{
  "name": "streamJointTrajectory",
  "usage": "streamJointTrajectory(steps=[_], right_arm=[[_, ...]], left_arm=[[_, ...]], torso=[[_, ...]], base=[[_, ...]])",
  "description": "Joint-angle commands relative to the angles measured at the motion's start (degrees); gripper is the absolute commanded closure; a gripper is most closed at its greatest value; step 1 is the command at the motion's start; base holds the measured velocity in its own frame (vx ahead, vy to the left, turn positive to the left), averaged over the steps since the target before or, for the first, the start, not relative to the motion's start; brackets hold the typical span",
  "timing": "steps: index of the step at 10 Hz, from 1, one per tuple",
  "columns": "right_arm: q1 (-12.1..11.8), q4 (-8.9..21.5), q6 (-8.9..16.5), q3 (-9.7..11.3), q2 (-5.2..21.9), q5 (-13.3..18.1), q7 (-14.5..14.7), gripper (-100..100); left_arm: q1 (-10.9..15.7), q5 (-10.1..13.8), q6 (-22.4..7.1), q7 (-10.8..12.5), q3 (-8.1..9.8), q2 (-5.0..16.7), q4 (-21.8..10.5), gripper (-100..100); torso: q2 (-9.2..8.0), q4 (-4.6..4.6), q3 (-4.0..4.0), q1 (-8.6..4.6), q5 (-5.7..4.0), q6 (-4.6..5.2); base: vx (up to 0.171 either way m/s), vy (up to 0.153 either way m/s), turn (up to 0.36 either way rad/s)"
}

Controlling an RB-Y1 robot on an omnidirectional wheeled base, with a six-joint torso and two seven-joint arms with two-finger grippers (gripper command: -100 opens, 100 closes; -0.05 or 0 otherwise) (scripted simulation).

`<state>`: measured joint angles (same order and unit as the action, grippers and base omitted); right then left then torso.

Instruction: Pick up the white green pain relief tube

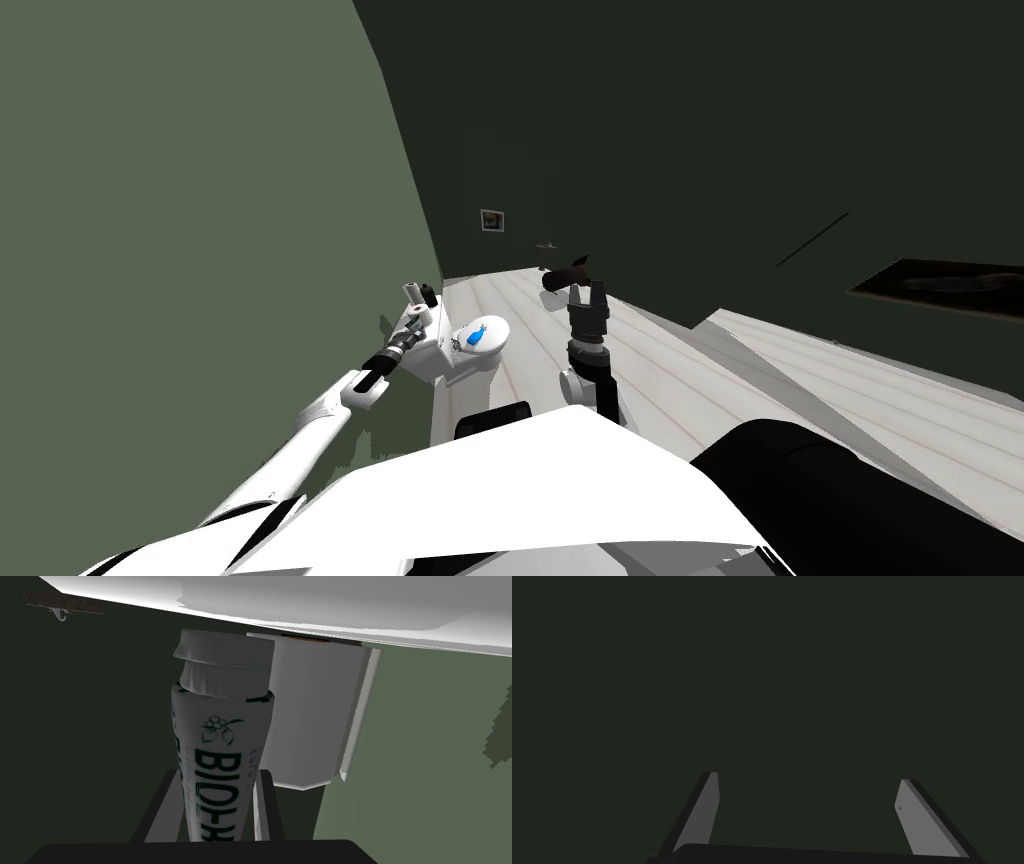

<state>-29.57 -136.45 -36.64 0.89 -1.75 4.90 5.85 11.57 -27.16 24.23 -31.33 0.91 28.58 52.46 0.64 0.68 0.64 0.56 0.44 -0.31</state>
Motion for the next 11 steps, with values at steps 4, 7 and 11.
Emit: streamJointTrajectory(steps=[4,7,11], right_arm=[[0.0,0.0,0.0,0.0,0.0,0.0,0.0,0],[0.0,0.0,0.0,0.0,0.0,0.0,0.0,0],[0.0,0.0,0.0,0.0,0.0,0.0,0.0,0]], left_arm=[[-7.8,-0.9,-1.1,0.6,0.51,-0.7,8.7,100],[-12.1,-1.4,-1.9,1.0,0.80,-1.1,13.9,100],[-17.4,-2.0,-2.6,1.5,1.08,-1.5,19.9,100]], torso=[[0.17,0.13,0.15,0.11,0.09,0.00],[0.04,0.19,0.13,0.12,0.16,0.03],[0.08,0.43,0.27,0.24,0.32,-0.06]], base=[[0.080,0.014,0.018],[0.040,0.008,0.011],[0.054,0.005,0.013]])
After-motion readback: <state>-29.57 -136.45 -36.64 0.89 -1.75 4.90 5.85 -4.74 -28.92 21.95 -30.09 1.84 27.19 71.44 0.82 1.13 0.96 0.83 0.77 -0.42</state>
